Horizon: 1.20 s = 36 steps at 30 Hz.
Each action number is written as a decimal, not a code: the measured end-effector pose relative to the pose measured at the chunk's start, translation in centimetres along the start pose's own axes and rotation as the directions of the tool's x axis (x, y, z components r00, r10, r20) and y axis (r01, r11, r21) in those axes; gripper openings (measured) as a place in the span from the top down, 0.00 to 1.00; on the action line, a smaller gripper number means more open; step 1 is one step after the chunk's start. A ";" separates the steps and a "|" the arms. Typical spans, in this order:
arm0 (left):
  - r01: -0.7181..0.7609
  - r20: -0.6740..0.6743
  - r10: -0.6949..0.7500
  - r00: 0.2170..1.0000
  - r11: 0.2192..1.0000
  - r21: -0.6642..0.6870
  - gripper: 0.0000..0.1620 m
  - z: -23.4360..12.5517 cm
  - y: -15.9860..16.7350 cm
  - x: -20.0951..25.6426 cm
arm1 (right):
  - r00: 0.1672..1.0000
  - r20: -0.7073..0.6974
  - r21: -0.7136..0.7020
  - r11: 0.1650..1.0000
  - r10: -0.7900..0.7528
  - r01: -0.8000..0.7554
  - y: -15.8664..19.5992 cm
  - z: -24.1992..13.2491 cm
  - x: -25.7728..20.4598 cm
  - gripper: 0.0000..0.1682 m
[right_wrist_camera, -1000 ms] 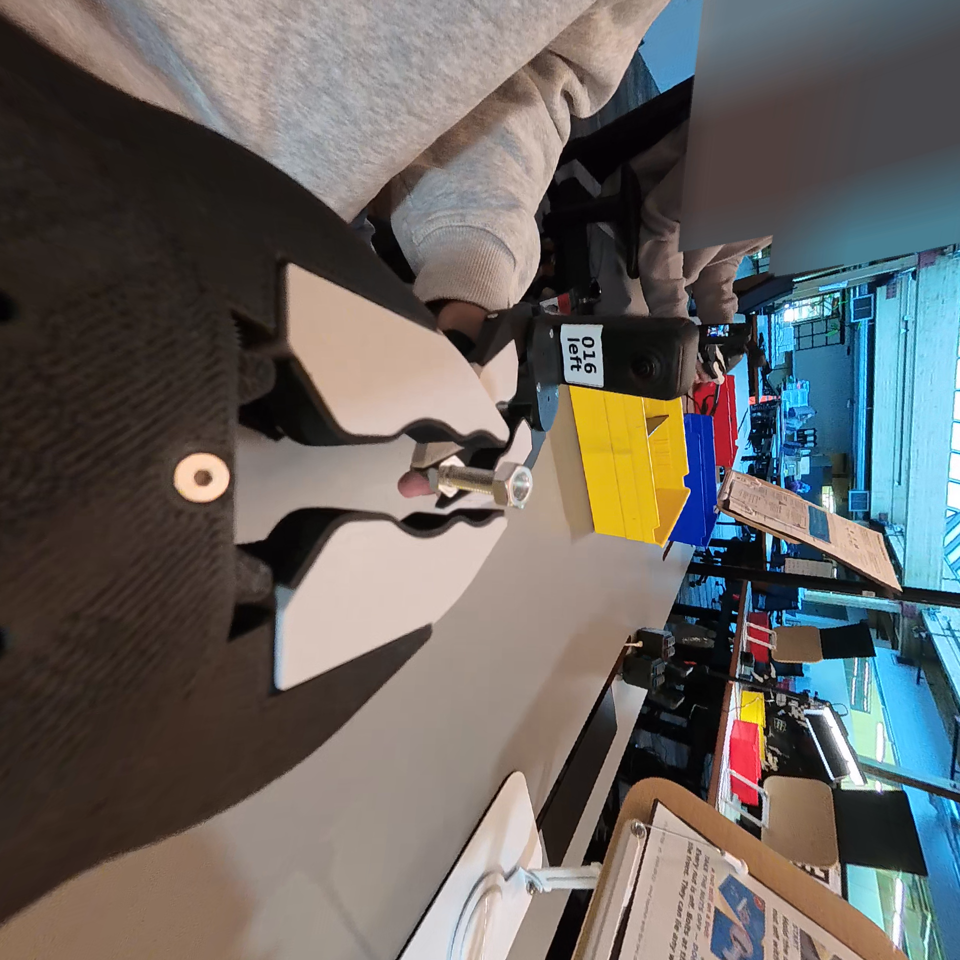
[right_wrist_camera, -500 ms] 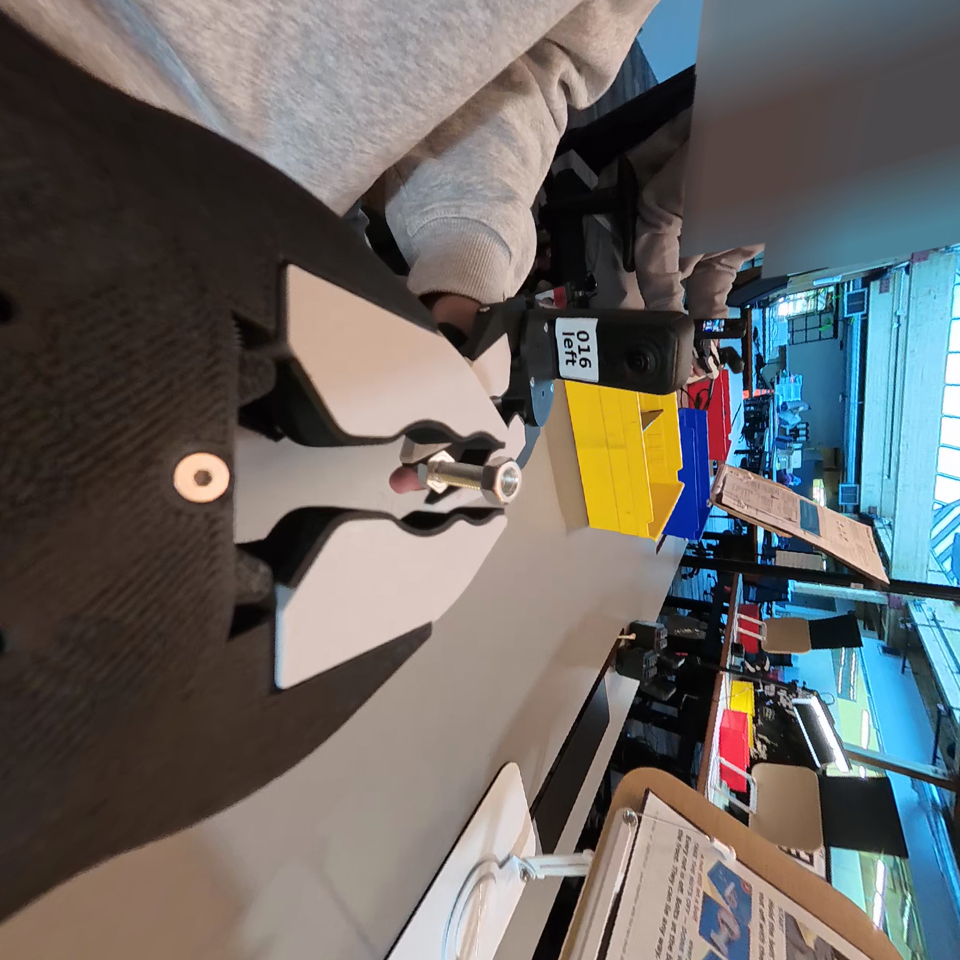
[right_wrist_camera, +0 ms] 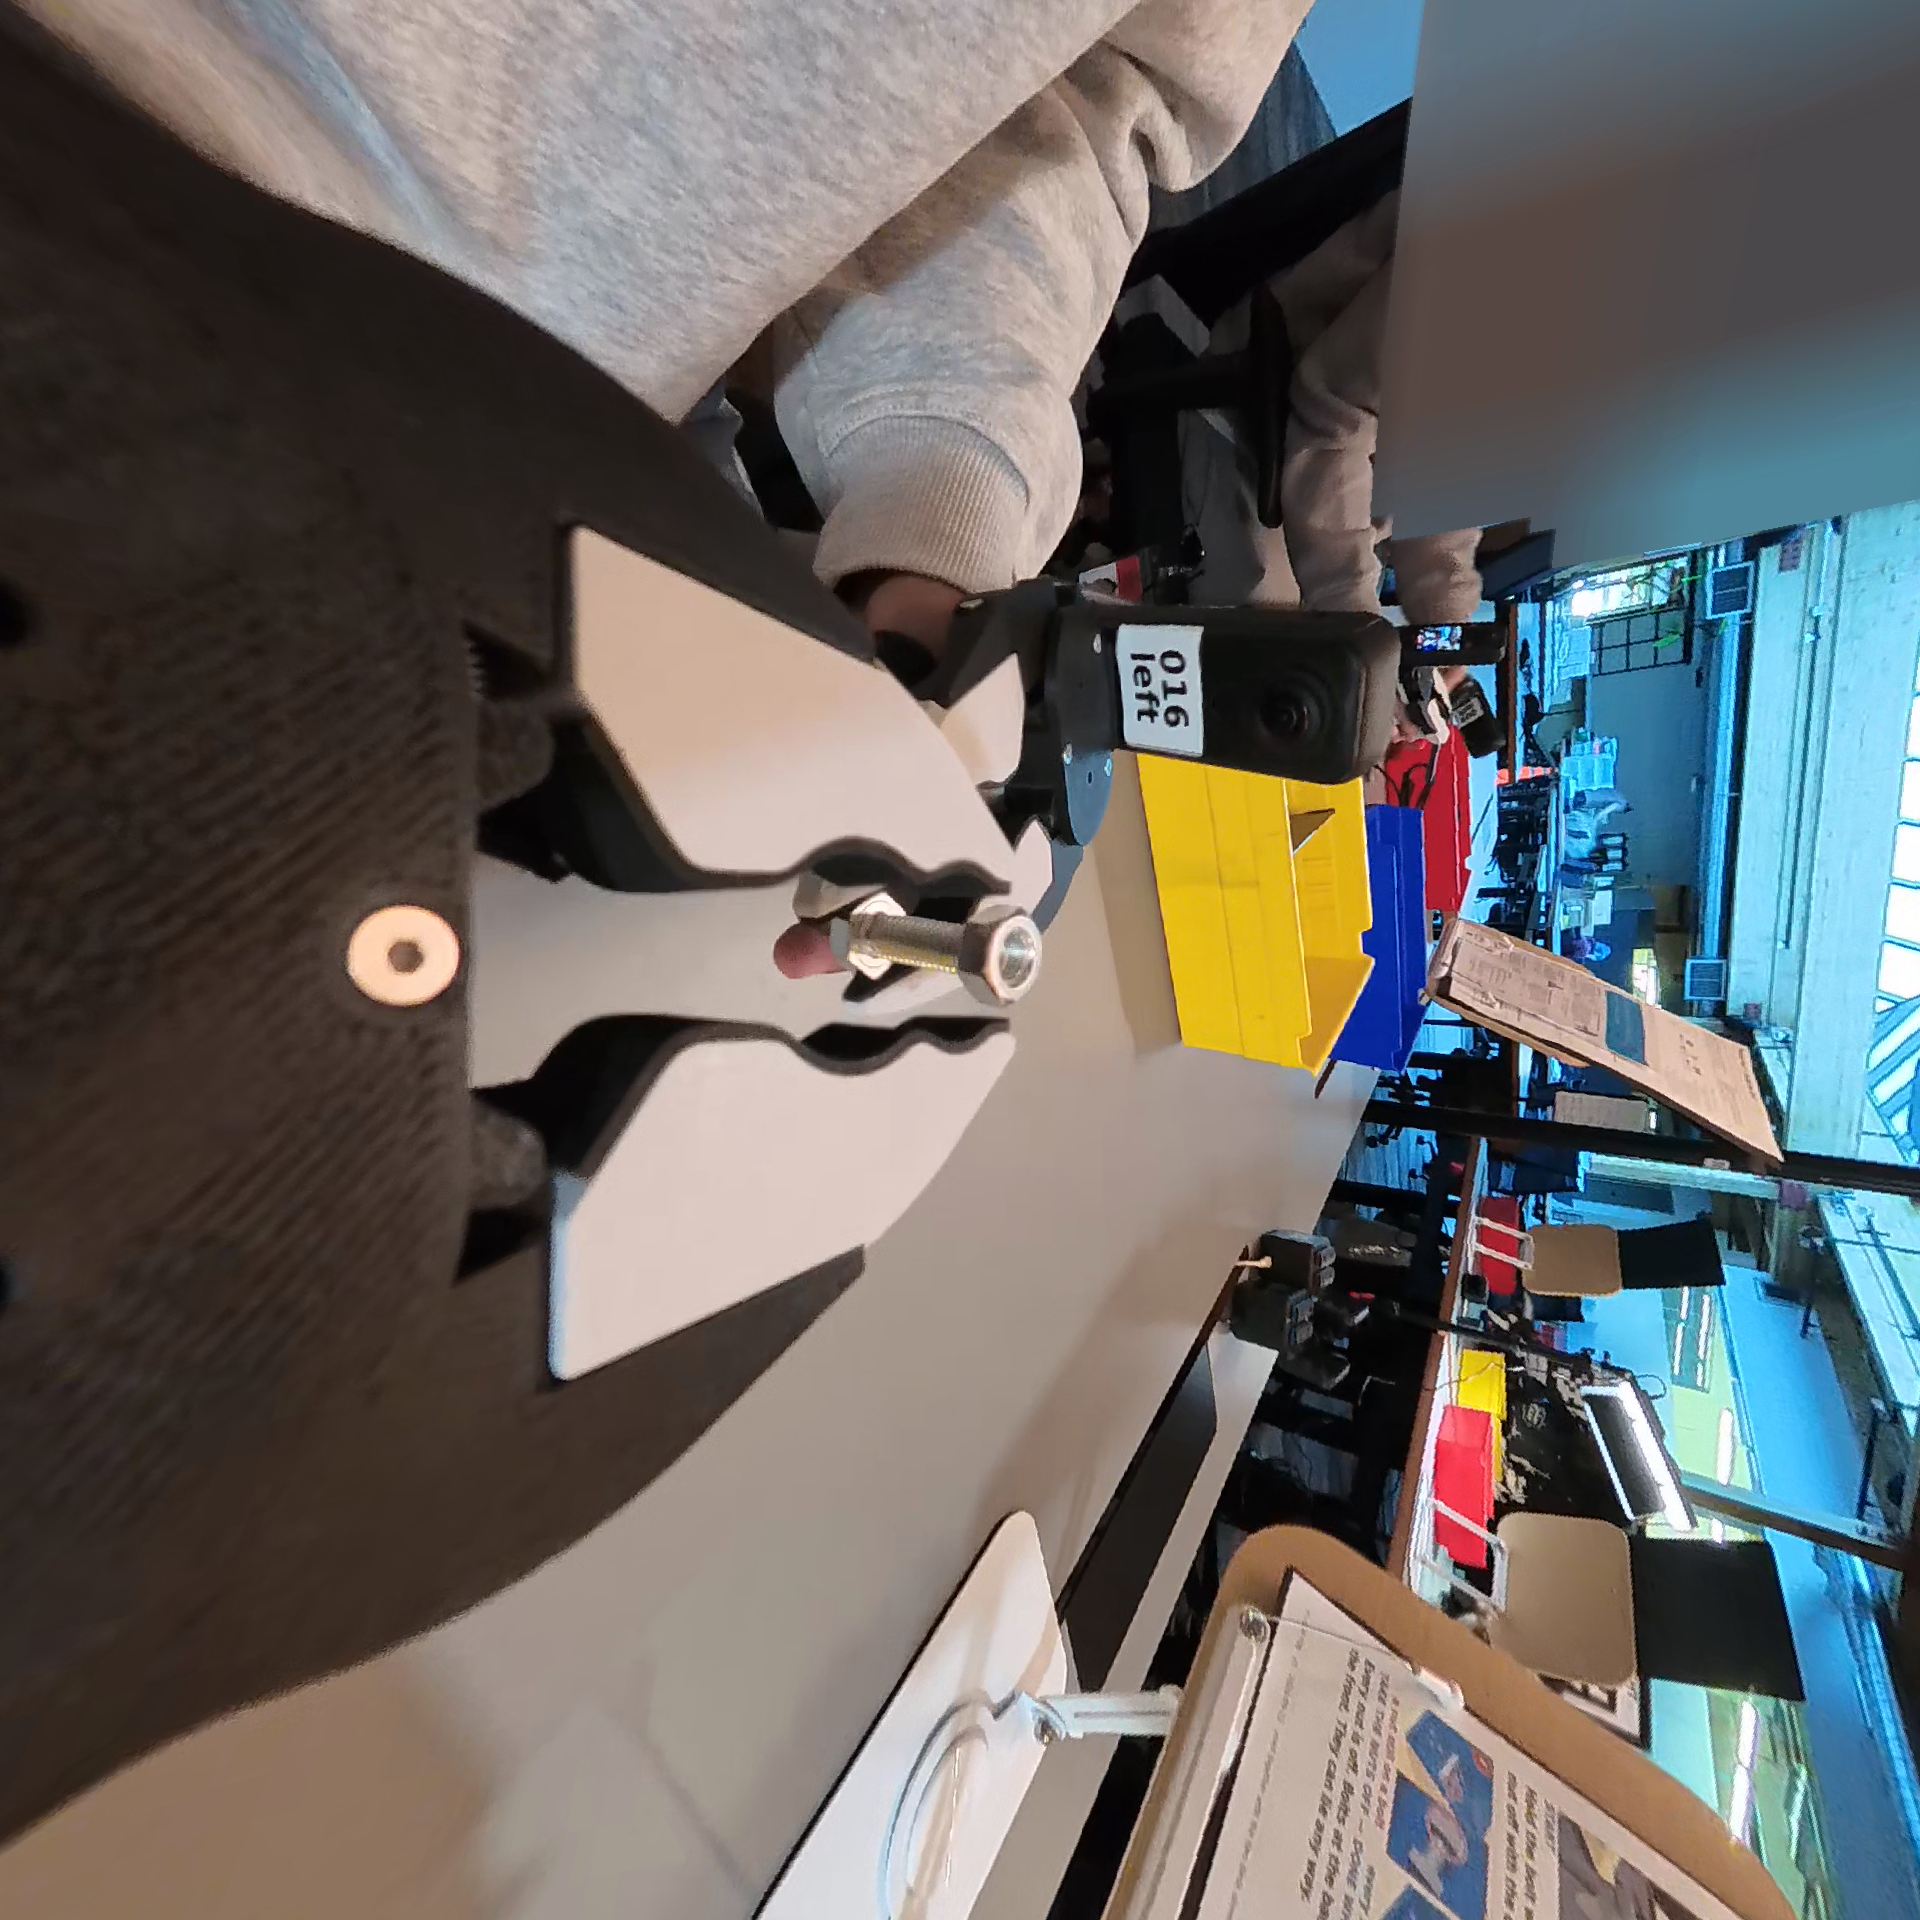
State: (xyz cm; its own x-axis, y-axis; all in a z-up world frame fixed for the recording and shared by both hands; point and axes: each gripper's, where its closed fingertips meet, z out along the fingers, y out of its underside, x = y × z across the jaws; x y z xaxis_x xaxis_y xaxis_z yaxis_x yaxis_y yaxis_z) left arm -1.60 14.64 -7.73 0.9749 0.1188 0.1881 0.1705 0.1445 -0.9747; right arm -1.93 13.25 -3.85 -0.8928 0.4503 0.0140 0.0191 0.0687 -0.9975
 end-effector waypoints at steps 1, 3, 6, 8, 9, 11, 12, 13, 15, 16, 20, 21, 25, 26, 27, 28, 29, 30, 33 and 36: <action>0.001 -0.004 -0.001 1.000 1.000 0.001 0.89 0.0 0.0 0.1 | 1.000 0.009 -0.008 1.000 0.000 0.000 0.2 0.2 -0.2 0.86; 0.006 -0.003 -0.006 1.000 1.000 0.005 0.89 0.0 0.0 0.1 | 1.000 0.018 -0.008 1.000 -0.001 0.001 0.2 0.3 -0.4 0.84; 0.021 0.001 -0.021 1.000 1.000 0.017 0.89 -0.1 -0.2 -0.1 | 1.000 0.017 -0.001 1.000 -0.009 0.009 0.1 0.0 -0.3 0.88; 0.027 0.005 -0.027 1.000 0.999 0.020 0.89 -0.1 -0.3 -0.3 | 1.000 0.022 0.014 1.000 -0.005 0.005 -0.2 -0.3 -0.2 0.92; 0.027 0.003 -0.027 1.000 0.999 0.020 0.89 -0.2 -0.3 -0.3 | 1.000 0.011 0.024 1.000 -0.003 0.002 -0.4 -0.4 0.0 0.91; 0.021 0.001 -0.021 1.000 1.000 0.018 0.89 -0.1 -0.3 -0.2 | 1.000 -0.001 0.034 0.999 0.001 -0.001 -0.5 -0.4 0.2 0.89; 0.018 -0.003 -0.018 1.000 1.000 0.016 0.89 -0.1 -0.2 -0.1 | 1.000 -0.005 0.032 0.999 0.003 -0.003 -0.5 -0.4 0.3 0.87; 0.015 -0.004 -0.015 1.000 1.000 0.013 0.89 0.0 -0.2 0.0 | 1.000 -0.005 0.027 1.000 0.005 -0.005 -0.4 -0.3 0.3 0.86; 0.013 -0.006 -0.013 1.000 1.000 0.009 0.89 0.0 -0.1 0.1 | 1.000 0.008 0.015 1.000 0.008 -0.008 -0.1 0.1 0.0 0.83; 0.015 -0.005 -0.015 1.000 1.000 0.008 0.89 0.0 -0.1 0.0 | 1.000 0.017 0.009 1.000 0.007 -0.007 0.0 0.2 -0.2 0.83; 0.024 0.012 -0.024 1.000 1.000 0.016 0.89 -0.1 -0.2 -0.3 | 1.000 0.023 0.010 1.000 -0.018 0.018 -0.1 0.1 -0.4 0.91; 0.029 0.015 -0.030 0.999 0.999 0.018 0.89 -0.2 -0.3 -0.4 | 0.999 0.032 0.014 1.000 -0.016 0.015 -0.2 0.0 -0.5 0.94; 0.012 0.015 -0.012 1.000 1.000 0.008 0.89 -0.1 -0.2 -0.3 | 1.000 0.003 0.044 0.999 0.000 0.000 -0.6 -0.3 0.1 0.90; 0.003 0.013 -0.003 1.000 1.000 0.003 0.89 -0.1 -0.1 -0.2 | 1.000 -0.003 0.045 0.999 0.005 -0.005 -0.6 -0.2 0.2 0.87; -0.001 0.011 0.001 1.000 1.000 -0.002 0.89 0.0 0.0 -0.1 | 1.000 -0.006 0.044 0.999 0.008 -0.008 -0.5 0.0 0.2 0.85; -0.003 0.009 0.003 1.000 1.000 -0.004 0.89 0.1 0.1 -0.1 | 1.000 -0.005 0.040 0.999 0.010 -0.010 -0.3 0.2 0.2 0.83; -0.003 0.008 0.003 1.000 1.000 -0.006 0.89 0.1 0.1 0.0 | 1.000 -0.001 0.033 0.999 0.009 -0.009 -0.2 0.3 0.1 0.81; -0.003 0.009 0.003 1.000 1.000 -0.006 0.89 0.1 0.1 -0.1 | 1.000 0.005 0.026 1.000 0.009 -0.009 0.1 0.6 -0.1 0.80; 0.002 0.024 -0.002 1.000 1.000 0.000 0.89 -0.1 0.0 -0.5 | 1.000 0.014 0.010 1.000 0.027 -0.027 0.6 0.8 -0.5 0.79; 0.010 0.044 -0.010 0.999 1.000 0.005 0.89 -0.3 -0.1 -1.0 | 0.994 0.045 0.082 0.991 0.102 -0.105 0.7 -0.1 -1.3 0.88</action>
State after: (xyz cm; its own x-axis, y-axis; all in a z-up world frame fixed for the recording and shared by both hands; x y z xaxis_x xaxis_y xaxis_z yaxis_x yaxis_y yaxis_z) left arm -2.53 14.22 -7.84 0.9658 0.1610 0.2032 0.1794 0.1507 -0.9722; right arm -0.76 12.79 -4.56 -0.9057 0.4142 -0.0909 0.0761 -0.0522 -0.9957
